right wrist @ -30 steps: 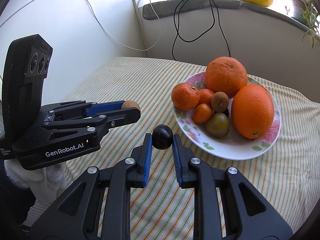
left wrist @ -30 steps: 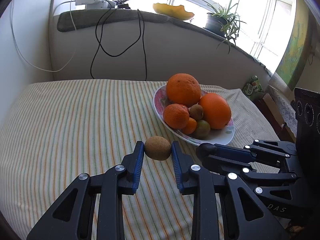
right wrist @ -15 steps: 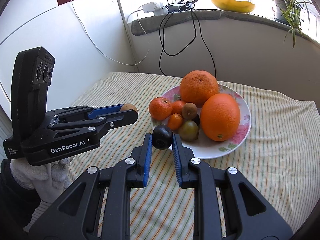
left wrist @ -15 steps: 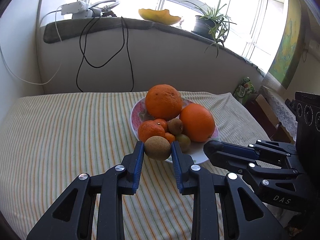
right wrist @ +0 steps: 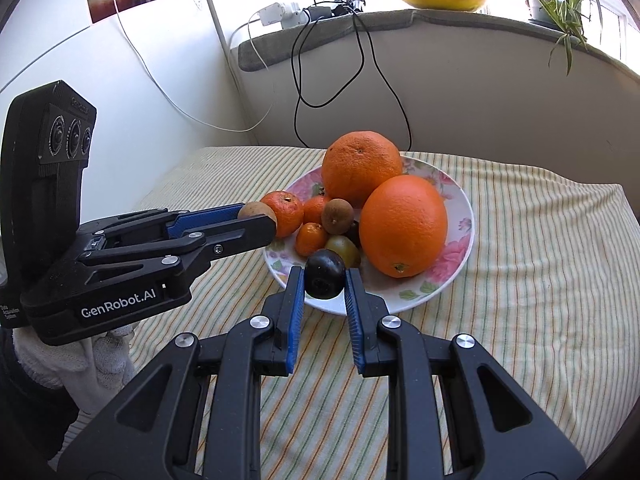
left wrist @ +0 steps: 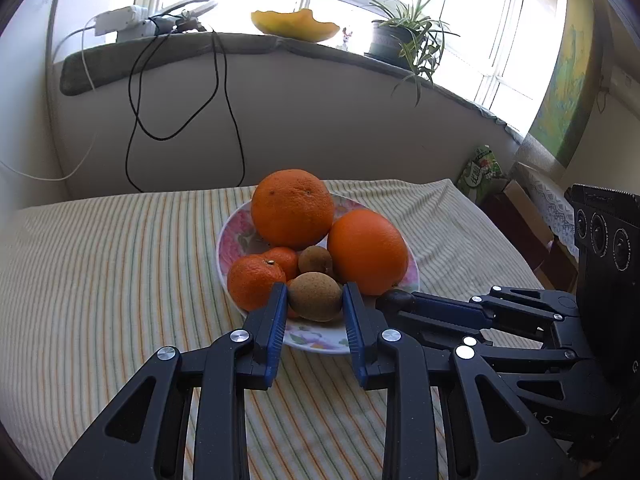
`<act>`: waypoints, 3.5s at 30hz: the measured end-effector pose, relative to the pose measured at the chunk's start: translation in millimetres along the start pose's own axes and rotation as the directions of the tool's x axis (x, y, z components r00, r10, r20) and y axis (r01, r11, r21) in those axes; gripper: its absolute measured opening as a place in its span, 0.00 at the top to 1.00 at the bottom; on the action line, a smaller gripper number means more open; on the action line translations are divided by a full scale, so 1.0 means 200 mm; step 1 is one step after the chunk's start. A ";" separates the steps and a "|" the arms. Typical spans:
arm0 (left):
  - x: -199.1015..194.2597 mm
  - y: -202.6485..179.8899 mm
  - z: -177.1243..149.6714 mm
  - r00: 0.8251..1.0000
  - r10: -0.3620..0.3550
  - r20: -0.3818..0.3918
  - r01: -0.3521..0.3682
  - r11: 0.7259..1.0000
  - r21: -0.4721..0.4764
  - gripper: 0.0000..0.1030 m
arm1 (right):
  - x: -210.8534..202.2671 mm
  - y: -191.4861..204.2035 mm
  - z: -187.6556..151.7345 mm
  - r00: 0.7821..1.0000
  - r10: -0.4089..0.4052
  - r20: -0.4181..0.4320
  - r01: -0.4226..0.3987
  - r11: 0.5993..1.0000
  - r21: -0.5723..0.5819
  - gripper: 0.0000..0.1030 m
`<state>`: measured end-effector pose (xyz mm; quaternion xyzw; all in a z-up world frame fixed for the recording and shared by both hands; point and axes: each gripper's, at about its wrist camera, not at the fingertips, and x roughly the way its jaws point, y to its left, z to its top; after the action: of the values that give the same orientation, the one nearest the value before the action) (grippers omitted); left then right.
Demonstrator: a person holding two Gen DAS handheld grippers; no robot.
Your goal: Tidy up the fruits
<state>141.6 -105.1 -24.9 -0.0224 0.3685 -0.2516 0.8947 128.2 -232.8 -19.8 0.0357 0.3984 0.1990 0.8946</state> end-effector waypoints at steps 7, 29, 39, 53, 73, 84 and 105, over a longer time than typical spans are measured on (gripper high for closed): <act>0.02 -0.03 0.03 1.000 -0.004 0.003 0.004 1.000 0.010 0.74 | 0.04 -0.03 0.01 1.000 0.000 -0.009 0.000 1.000 0.014 0.80; 0.05 -0.03 0.05 1.000 0.006 0.008 -0.006 1.000 0.018 0.69 | 0.08 -0.03 0.01 1.000 -0.002 -0.024 0.002 1.000 0.010 0.79; 0.03 -0.02 0.05 1.000 0.011 0.014 -0.011 1.000 0.012 0.67 | 0.07 -0.04 0.00 1.000 -0.018 -0.023 0.018 1.000 -0.001 0.77; -0.04 -0.02 0.04 0.999 0.011 0.033 -0.011 1.000 0.004 0.67 | 0.03 -0.02 0.00 1.000 -0.025 -0.008 0.025 1.000 -0.003 0.56; -0.19 -0.02 -0.02 0.993 0.089 0.077 -0.085 0.995 -0.059 0.30 | -0.16 0.01 0.00 0.994 -0.086 0.063 0.087 0.996 -0.017 0.29; -0.31 -0.08 -0.05 0.974 0.186 0.128 -0.182 0.982 -0.040 0.21 | -0.27 0.02 -0.01 0.984 -0.142 0.112 0.145 0.989 -0.016 0.12; -0.38 -0.11 -0.10 0.968 0.208 0.140 -0.203 0.978 -0.049 0.21 | -0.39 -0.05 -0.05 0.965 -0.215 0.150 0.207 0.976 0.066 0.04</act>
<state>72.9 -85.7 15.0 -0.0177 0.3072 -0.1488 0.9398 77.4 -273.2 26.0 0.0307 0.3333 0.0891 0.9381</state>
